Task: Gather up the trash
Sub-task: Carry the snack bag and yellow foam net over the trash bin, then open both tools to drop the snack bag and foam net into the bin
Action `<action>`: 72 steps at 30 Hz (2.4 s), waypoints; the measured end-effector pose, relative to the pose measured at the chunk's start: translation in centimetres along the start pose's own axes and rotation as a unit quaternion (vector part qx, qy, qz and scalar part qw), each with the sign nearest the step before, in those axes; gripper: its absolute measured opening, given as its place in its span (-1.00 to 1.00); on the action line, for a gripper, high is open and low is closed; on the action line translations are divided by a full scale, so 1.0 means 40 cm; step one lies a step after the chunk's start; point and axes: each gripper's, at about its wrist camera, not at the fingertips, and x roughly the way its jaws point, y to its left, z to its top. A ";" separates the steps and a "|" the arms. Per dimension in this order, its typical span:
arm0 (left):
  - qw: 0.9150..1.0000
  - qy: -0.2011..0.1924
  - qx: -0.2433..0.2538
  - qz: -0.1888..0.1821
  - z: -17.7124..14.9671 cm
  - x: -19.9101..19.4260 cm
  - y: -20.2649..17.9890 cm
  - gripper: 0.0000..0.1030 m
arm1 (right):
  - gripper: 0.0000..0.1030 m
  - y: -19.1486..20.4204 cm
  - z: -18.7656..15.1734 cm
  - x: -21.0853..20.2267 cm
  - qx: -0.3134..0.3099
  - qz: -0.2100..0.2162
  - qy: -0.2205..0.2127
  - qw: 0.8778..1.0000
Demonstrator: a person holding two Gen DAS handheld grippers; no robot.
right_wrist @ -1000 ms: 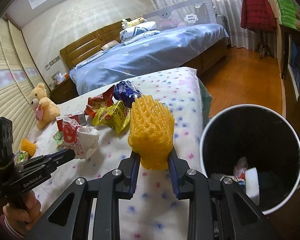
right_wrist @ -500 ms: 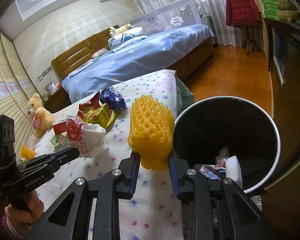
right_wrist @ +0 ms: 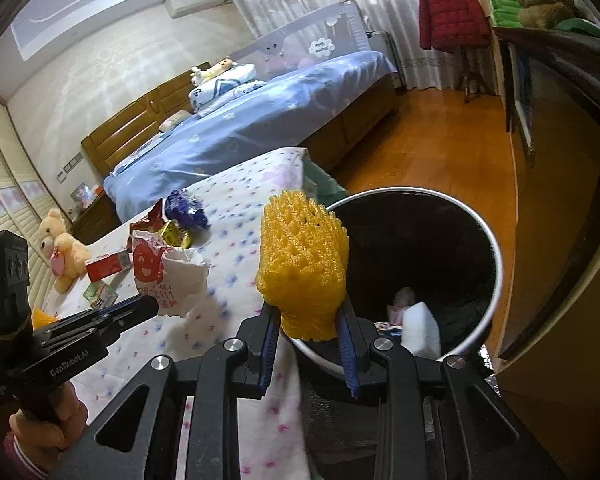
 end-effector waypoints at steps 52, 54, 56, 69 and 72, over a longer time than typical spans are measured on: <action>0.997 0.044 0.060 -0.022 0.101 0.210 -0.191 -0.75 | -0.46 -0.179 0.042 0.044 0.038 -0.053 0.021 0.998; 0.997 0.046 0.058 -0.025 0.104 0.214 -0.190 -0.75 | -0.45 -0.180 0.044 0.046 0.039 -0.053 0.022 0.998; 0.997 0.046 0.056 -0.026 0.105 0.216 -0.193 -0.75 | -0.44 -0.180 0.045 0.050 0.037 -0.054 0.025 0.998; 0.998 0.026 0.049 -0.021 0.093 0.179 -0.172 -0.10 | 0.02 -0.198 0.050 0.041 0.061 -0.043 0.025 0.997; 0.999 0.022 0.039 -0.014 0.075 0.160 -0.145 0.02 | 0.36 -0.192 0.048 0.033 0.062 -0.041 0.019 0.997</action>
